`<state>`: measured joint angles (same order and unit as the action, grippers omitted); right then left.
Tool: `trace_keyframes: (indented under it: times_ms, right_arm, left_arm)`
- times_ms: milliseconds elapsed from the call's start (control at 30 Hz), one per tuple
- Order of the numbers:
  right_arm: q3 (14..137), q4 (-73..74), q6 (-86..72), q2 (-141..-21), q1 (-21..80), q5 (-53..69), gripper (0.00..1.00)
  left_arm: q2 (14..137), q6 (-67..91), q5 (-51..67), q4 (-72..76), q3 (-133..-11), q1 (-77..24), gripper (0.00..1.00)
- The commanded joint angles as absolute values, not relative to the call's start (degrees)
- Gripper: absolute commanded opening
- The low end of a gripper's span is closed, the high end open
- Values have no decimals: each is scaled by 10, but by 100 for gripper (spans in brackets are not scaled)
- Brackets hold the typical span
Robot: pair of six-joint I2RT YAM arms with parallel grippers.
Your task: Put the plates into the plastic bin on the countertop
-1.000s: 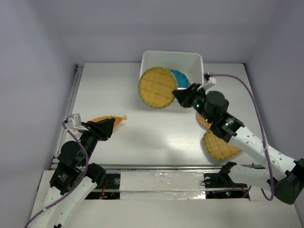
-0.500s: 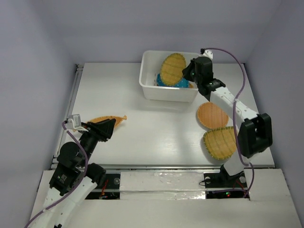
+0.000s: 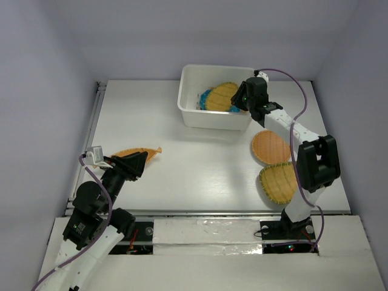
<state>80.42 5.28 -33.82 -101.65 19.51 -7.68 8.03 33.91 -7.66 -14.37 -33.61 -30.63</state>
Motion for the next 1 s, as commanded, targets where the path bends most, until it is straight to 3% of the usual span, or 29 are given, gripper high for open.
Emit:
trace_keyframes:
  times_ms: [0, 133, 400, 467, 500, 533, 600, 633, 667, 900, 967]
  right_arm:
    - [795, 24, -349, -1000, 197, -77, 38]
    - [796, 34, -336, -985, 192, -99, 59]
    - [797, 60, -299, -900, 192, -134, 71]
    - [779, 40, -296, -853, 192, -104, 63]
    - [760, 23, -296, -839, 192, -86, 50]
    - [752, 19, -297, -826, 212, -66, 19]
    - [737, 6, -294, -803, 247, -62, 0]
    - [727, 6, -293, -802, 293, -67, 0]
    - [721, 6, -294, -802, 318, -69, 0]
    - [652, -109, -372, -861, 487, -44, 0]
    - [655, -124, -377, -906, 518, -44, 13]
  left_arm:
    - [69, 337, -80, -116, -334, -304, 36]
    - [69, 337, -82, -117, -334, -304, 36]
    - [70, 338, -84, -117, -334, -304, 36]
    - [70, 338, -84, -117, -334, -304, 36]
    - [70, 339, -84, -117, -334, -304, 36]
    - [70, 339, -84, -117, -334, -299, 36]
    - [69, 338, -83, -117, -334, -299, 26]
    - [69, 338, -82, -116, -334, -299, 17]
    - [69, 338, -82, -115, -334, -294, 0]
    - [51, 342, -105, -123, -335, -294, 0]
    - [47, 345, -111, -125, -335, -294, 0]
